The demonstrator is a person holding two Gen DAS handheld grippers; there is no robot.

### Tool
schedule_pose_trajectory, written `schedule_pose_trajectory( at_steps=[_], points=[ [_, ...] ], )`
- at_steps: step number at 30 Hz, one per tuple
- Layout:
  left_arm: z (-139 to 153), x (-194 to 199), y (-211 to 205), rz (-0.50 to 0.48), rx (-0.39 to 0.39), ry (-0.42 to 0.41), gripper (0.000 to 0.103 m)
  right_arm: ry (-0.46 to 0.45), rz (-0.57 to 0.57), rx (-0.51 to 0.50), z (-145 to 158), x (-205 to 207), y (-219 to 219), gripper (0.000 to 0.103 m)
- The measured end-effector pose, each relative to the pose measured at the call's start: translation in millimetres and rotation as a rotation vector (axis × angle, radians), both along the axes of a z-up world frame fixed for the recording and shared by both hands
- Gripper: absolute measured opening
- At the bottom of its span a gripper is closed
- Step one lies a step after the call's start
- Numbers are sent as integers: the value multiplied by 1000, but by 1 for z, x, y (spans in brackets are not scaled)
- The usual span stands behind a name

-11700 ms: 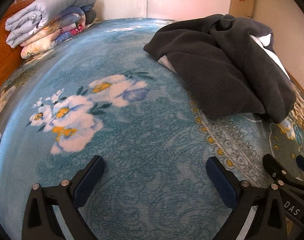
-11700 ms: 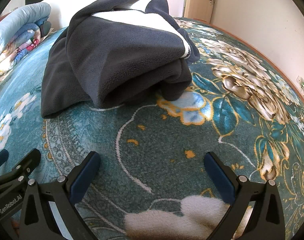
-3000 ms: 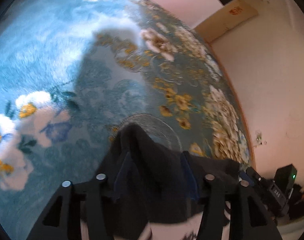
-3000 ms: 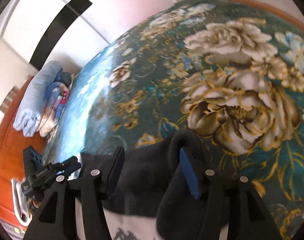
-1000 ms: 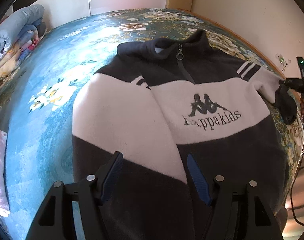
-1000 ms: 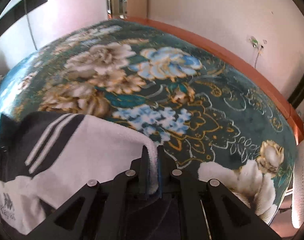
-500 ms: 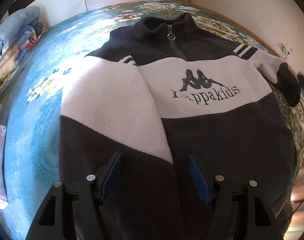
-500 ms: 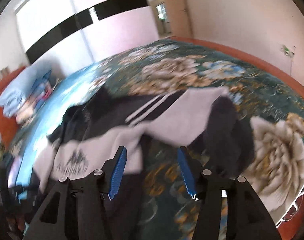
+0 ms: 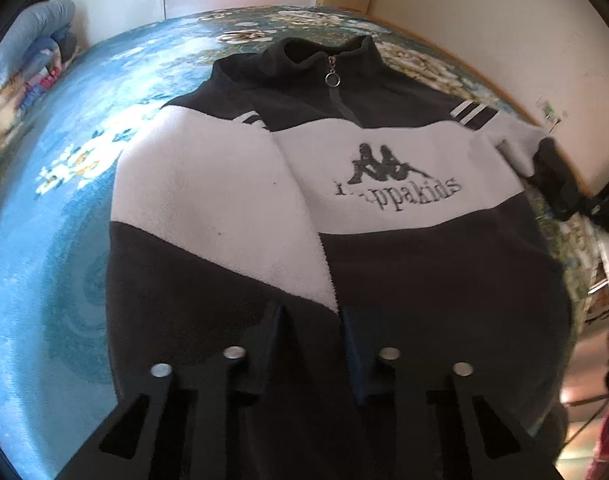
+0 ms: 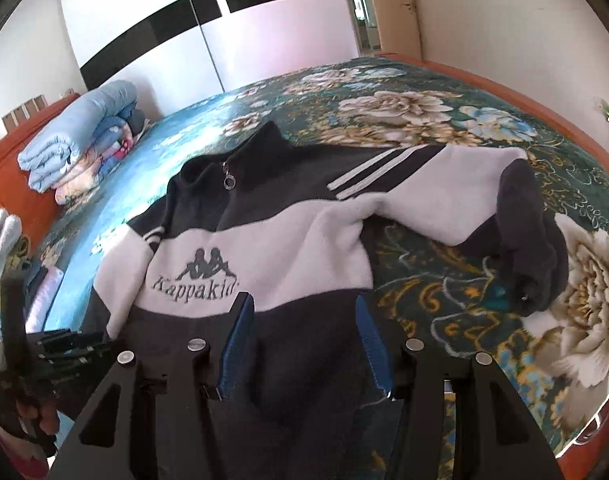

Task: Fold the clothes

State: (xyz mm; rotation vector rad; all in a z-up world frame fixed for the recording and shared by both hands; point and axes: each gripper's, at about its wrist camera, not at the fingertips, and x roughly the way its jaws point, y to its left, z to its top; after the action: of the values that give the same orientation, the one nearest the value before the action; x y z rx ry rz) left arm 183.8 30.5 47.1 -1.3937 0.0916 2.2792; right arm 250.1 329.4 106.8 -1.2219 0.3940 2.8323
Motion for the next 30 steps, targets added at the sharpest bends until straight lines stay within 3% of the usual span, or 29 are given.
schedule_pose_trajectory(
  at_steps=[2, 11, 17, 22, 30],
  points=[
    [4, 2, -9, 12, 13, 14, 10, -17, 2, -1, -5, -2, -3, 54],
    [49, -32, -87, 237, -97, 219, 10, -53, -9, -14, -15, -12, -3, 54],
    [86, -103, -142, 432, -301, 371, 10, -78, -17, -14, -23, -18, 1, 54],
    [82, -169, -166, 532, -410, 358, 11, -93, -46, -24, -29, -24, 12, 54],
    [27, -249, -187, 613, -562, 197, 11, -122, -76, -37, -39, -32, 30, 54]
  ],
)
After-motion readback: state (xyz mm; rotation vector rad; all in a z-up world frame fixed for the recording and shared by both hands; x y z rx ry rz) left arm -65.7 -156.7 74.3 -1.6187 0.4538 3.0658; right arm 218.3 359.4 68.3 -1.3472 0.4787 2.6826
